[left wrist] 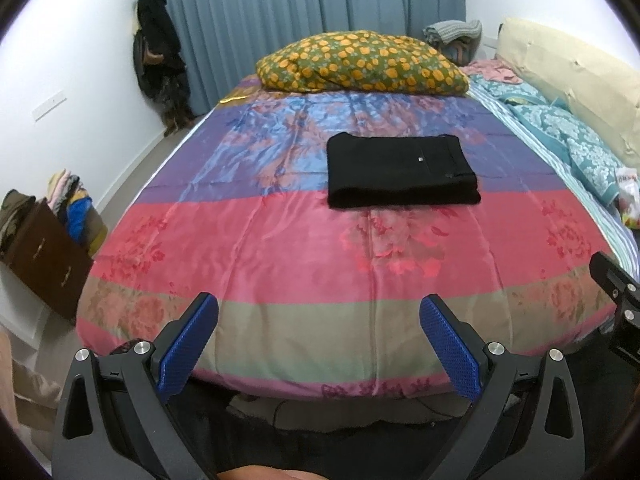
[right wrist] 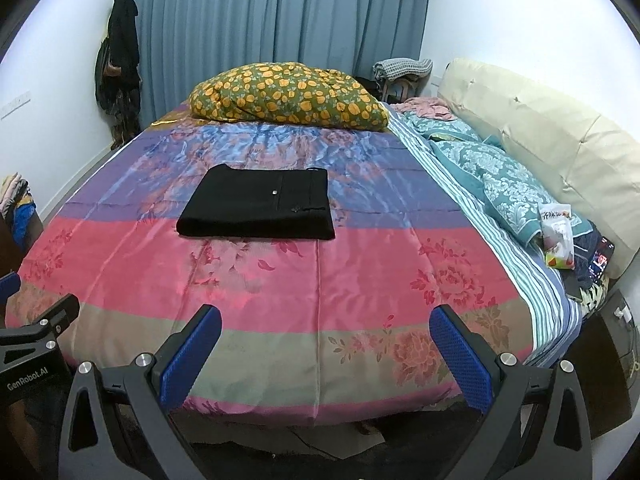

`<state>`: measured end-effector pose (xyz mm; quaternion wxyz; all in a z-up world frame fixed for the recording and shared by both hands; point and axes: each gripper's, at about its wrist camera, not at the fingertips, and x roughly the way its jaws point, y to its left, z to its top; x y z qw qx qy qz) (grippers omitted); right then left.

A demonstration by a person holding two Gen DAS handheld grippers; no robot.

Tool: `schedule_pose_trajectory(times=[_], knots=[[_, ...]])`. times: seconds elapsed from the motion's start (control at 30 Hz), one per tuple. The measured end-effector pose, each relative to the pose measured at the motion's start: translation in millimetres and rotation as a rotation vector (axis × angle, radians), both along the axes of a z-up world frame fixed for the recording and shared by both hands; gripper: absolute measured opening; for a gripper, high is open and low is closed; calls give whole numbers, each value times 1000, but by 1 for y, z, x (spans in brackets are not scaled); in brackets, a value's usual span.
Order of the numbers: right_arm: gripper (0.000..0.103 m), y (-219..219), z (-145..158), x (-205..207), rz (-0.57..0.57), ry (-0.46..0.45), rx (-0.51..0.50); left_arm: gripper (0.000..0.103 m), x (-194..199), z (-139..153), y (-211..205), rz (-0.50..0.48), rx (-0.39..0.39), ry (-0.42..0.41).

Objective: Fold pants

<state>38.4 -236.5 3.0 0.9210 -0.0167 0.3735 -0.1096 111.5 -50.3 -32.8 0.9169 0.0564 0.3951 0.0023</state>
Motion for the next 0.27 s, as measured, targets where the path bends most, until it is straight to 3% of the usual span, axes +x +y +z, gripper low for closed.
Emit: schedule_pose_trajectory(times=[0.27], knots=[[103,-1,-1,-1,3,4,9,101,-4,2,-2,-3,-5,-12]])
